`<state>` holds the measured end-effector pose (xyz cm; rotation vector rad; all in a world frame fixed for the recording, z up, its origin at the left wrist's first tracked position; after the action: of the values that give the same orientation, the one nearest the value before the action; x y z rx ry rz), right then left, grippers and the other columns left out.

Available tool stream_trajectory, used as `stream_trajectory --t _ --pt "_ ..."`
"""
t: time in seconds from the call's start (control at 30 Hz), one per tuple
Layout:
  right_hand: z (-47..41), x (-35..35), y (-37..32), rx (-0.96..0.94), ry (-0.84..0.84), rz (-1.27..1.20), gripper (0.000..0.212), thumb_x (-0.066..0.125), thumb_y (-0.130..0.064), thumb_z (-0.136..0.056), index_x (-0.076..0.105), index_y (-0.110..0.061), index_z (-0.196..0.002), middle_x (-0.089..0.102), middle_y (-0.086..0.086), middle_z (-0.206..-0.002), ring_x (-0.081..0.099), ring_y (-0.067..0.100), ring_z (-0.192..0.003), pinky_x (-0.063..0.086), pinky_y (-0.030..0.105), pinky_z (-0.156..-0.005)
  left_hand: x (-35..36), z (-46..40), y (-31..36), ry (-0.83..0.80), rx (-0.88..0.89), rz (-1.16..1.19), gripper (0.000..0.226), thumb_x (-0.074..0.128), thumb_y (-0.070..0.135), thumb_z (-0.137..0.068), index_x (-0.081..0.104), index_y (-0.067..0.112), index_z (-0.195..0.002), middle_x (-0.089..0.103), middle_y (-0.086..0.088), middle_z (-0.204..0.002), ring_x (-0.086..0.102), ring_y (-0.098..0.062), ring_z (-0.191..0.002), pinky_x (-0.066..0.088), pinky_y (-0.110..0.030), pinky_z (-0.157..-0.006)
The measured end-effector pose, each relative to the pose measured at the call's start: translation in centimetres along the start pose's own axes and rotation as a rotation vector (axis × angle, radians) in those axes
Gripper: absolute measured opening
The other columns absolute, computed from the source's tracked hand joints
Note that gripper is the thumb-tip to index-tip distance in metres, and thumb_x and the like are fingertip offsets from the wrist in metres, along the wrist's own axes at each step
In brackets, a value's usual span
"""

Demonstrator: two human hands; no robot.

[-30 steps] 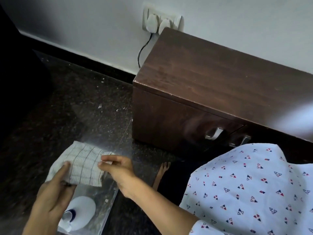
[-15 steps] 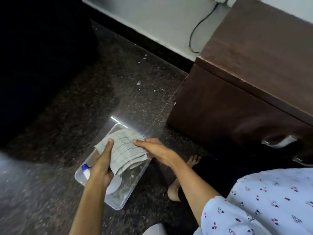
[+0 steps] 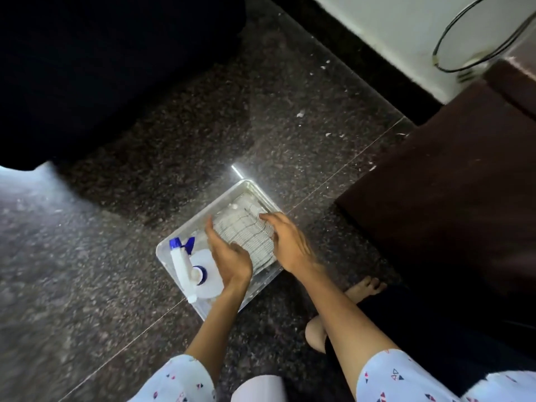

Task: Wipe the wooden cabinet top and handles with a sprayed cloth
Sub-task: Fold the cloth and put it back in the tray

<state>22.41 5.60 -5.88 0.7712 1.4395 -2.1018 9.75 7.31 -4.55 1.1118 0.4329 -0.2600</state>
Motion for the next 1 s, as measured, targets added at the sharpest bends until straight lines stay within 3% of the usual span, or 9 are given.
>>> stream_trajectory --t 0.1,0.17,0.23,0.3,0.37,0.47,0.6,0.7,1.0 --pt "-0.8 0.5 0.3 0.023 -0.03 0.037 0.061 0.04 0.01 -0.087 0.047 -0.025 -0.136 0.044 -0.008 -0.141 0.047 0.018 -0.126 0.039 0.04 -0.106 0.8 -0.3 -0.6 0.022 0.054 -0.049 0.059 0.03 -0.02 -0.08 0.045 0.005 -0.133 0.045 -0.017 -0.134 0.042 -0.024 -0.126 0.023 -0.009 -0.101" --pt "-1.2 0.9 0.4 0.029 -0.068 0.071 0.054 0.036 -0.004 -0.093 0.04 -0.031 -0.14 0.039 -0.012 -0.146 0.044 0.018 -0.129 0.036 0.041 -0.108 1.5 -0.5 -1.2 0.032 0.041 -0.074 0.053 0.029 -0.017 -0.083 0.047 0.001 -0.13 0.046 -0.017 -0.13 0.045 -0.025 -0.123 0.023 -0.007 -0.096" --pt "-1.1 1.6 0.4 0.002 -0.127 0.115 0.054 0.02 -0.026 -0.094 0.026 -0.032 -0.147 0.028 -0.01 -0.153 0.035 0.02 -0.136 0.03 0.043 -0.112 2.2 -0.8 -1.5 0.036 0.004 -0.088 0.055 0.029 -0.015 -0.085 0.041 0.0 -0.136 0.04 -0.016 -0.137 0.041 -0.025 -0.129 0.025 -0.014 -0.105" --pt "-1.0 2.6 1.0 -0.012 -0.186 0.269 0.059 0.026 -0.019 -0.096 0.007 -0.021 -0.152 0.006 -0.002 -0.16 0.014 0.02 -0.145 0.015 0.039 -0.119 2.9 -1.1 -1.9 0.024 -0.021 -0.151 0.062 0.033 -0.013 -0.085 0.03 0.005 -0.145 0.023 -0.015 -0.151 0.028 -0.025 -0.14 0.021 -0.027 -0.117" --pt "-0.7 3.5 1.4 -0.013 -0.234 0.589 0.074 0.041 -0.016 -0.097 -0.011 -0.01 -0.149 -0.019 0.007 -0.157 -0.008 0.02 -0.146 0.001 0.033 -0.118 3.3 -1.2 -2.2 0.034 0.021 -0.437 0.068 0.045 -0.002 -0.088 0.019 0.01 -0.15 0.002 -0.015 -0.158 0.011 -0.029 -0.146 0.014 -0.037 -0.12" --pt "-0.5 4.4 1.8 -0.018 -0.248 0.826 0.073 0.031 -0.03 -0.1 -0.019 -0.005 -0.146 -0.038 0.01 -0.145 -0.022 0.025 -0.142 -0.007 0.035 -0.116 4.6 -1.1 -2.5 -0.057 0.123 -0.774 0.075 0.047 0.012 -0.093 -0.001 0.003 -0.15 -0.014 -0.022 -0.156 -0.008 -0.036 -0.147 0.003 -0.043 -0.121" --pt "-0.6 5.0 2.1 -0.028 -0.377 0.823 0.087 0.045 -0.033 -0.095 -0.023 -0.009 -0.145 -0.03 0.011 -0.152 -0.023 0.025 -0.142 -0.011 0.038 -0.117 6.1 -1.4 -3.4 -0.213 0.152 -1.216 0.063 0.024 0.017 -0.101 -0.015 -0.006 -0.145 -0.018 -0.023 -0.156 -0.016 -0.033 -0.146 -0.009 -0.044 -0.117" --pt "-1.0 5.5 2.6 0.018 -0.459 0.778 0.074 0.032 -0.033 -0.1 -0.023 -0.014 -0.146 -0.028 0.007 -0.154 -0.021 0.023 -0.143 -0.009 0.036 -0.118 6.0 -1.5 -4.1 -0.327 0.073 -1.461 0.069 0.019 0.033 -0.101 -0.017 -0.009 -0.143 -0.014 -0.026 -0.155 -0.013 -0.036 -0.146 -0.013 -0.046 -0.115" --pt "-1.3 5.5 2.9 -0.012 -0.407 0.67 0.06 0.015 -0.034 -0.103 -0.024 -0.017 -0.145 -0.03 0.004 -0.153 -0.022 0.02 -0.143 -0.01 0.034 -0.115 5.8 -1.7 -3.7 -0.418 0.033 -1.655 0.07 0.008 0.041 -0.1 -0.02 -0.008 -0.142 -0.017 -0.025 -0.155 -0.015 -0.035 -0.145 -0.015 -0.048 -0.115"
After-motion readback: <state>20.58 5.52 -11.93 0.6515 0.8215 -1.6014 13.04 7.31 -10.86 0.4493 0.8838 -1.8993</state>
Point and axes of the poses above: each hand's wrist, its own z-axis away from the middle knuckle, its own x-axis out of the palm, y = z × x, the point moved 5 cm from there along -z, towards the middle knuckle
